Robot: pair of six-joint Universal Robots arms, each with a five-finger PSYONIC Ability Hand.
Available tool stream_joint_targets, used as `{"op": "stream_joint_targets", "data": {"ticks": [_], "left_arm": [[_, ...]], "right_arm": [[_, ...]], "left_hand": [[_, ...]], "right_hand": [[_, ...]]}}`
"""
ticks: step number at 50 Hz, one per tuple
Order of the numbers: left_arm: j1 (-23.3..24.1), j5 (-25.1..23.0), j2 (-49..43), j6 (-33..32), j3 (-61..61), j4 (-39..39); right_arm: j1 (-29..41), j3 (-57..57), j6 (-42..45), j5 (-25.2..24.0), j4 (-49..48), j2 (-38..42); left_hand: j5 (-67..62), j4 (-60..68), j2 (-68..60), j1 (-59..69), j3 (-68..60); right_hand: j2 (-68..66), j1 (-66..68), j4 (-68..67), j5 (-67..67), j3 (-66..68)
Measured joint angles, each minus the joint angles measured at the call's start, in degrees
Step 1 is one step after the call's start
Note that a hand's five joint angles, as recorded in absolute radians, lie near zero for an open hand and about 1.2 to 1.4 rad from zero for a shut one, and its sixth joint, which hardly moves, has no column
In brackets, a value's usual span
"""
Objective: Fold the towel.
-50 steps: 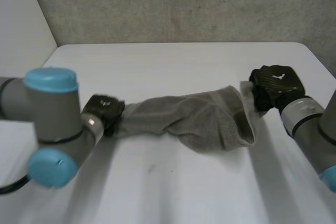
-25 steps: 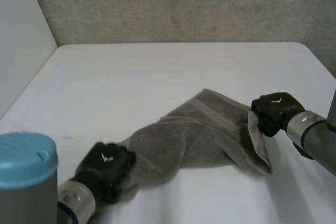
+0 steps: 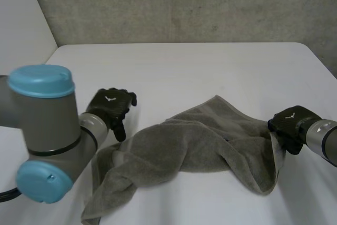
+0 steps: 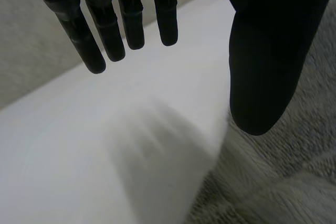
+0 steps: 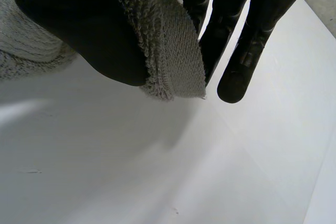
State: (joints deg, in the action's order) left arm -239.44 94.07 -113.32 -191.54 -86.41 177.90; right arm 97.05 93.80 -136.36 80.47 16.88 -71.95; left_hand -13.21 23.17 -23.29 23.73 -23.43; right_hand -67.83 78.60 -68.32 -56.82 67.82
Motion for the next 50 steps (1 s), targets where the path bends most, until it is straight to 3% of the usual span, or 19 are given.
{"op": "stream_joint_targets", "data": {"ticks": [11,16,18,19,22,28,31,36,40,45,50], "left_arm": [[0.35,-4.67,-9.43,0.03,4.04,-2.01],[0.5,-4.83,-11.13,-0.04,6.46,-4.57],[0.53,-4.83,-11.73,-0.07,7.71,-5.66],[0.55,-4.8,-12.38,-0.12,9.24,-6.61],[0.56,-4.69,-13.61,-0.23,12.71,-7.86],[0.43,-3.62,-16.36,-0.46,25.19,-8.4],[0.29,-2.42,-17.08,-0.46,31.66,-7.83],[-0.64,4.42,-17.21,-0.01,49.43,-3.4],[-1.11,7.85,-15.12,0.98,54.52,-2.12],[-1.14,9.12,-10.13,3.26,47.93,-3.84],[-0.96,8.82,-5.31,4.69,32.01,-4.86]], "right_arm": [[0.08,-1.32,-1.08,0.15,-3.03,0.67],[0.22,-3.45,-3.45,0.22,-6.37,1.36],[0.31,-4.62,-4.74,0.25,-7.46,1.82],[0.56,-6.06,-6.19,0.28,-8.38,2.33],[1.89,-9.65,-9.23,0.4,-9.85,3.53],[5.49,-17.8,-14.83,0.9,-13.37,5.72],[7.12,-23.08,-19.08,2.21,-19.42,6.35],[8.08,-28.81,-26.64,7.93,-38.33,5.6],[8.12,-29.03,-28.71,11.16,-46.05,4.47],[7.92,-27.25,-29.17,11.79,-45.11,3.62],[7.57,-24.35,-28.38,7.9,-34.53,4.5]], "left_hand": [[-1.48,1.53,-1.49,0.68,-1.36],[-7.81,7.97,-8.2,7.91,-8.02],[-18.43,18.51,-18.38,19.27,-18.2],[-29.45,29.54,-29.45,29.14,-29.22],[-39.49,39.72,-39.89,39.08,-39.65],[-44.28,45.35,-45.34,42.9,-45.11],[-44.63,45.71,-45.65,43.1,-45.4],[-45.15,46.33,-46.2,43.43,-46.04],[-45.39,46.46,-46.3,43.43,-46.12],[-45.4,46.5,-46.35,43.43,-46.16],[-45.41,46.52,-46.37,43.43,-46.21]], "right_hand": [[0.0,0.0,0.0,-0.02,0.0],[0.0,0.02,0.0,0.0,0.0],[0.0,0.1,0.0,-0.01,0.0],[0.0,0.12,0.0,0.0,0.0],[0.0,0.19,0.0,0.0,0.0],[0.0,0.29,0.0,0.03,0.0],[-0.11,0.36,-0.03,-0.01,0.0],[-0.28,0.37,-0.22,-0.01,0.0],[-0.27,0.37,-0.22,-0.01,0.0],[-0.27,0.38,-0.23,-0.02,0.0],[-0.27,0.38,-0.22,-0.03,0.0]]}}
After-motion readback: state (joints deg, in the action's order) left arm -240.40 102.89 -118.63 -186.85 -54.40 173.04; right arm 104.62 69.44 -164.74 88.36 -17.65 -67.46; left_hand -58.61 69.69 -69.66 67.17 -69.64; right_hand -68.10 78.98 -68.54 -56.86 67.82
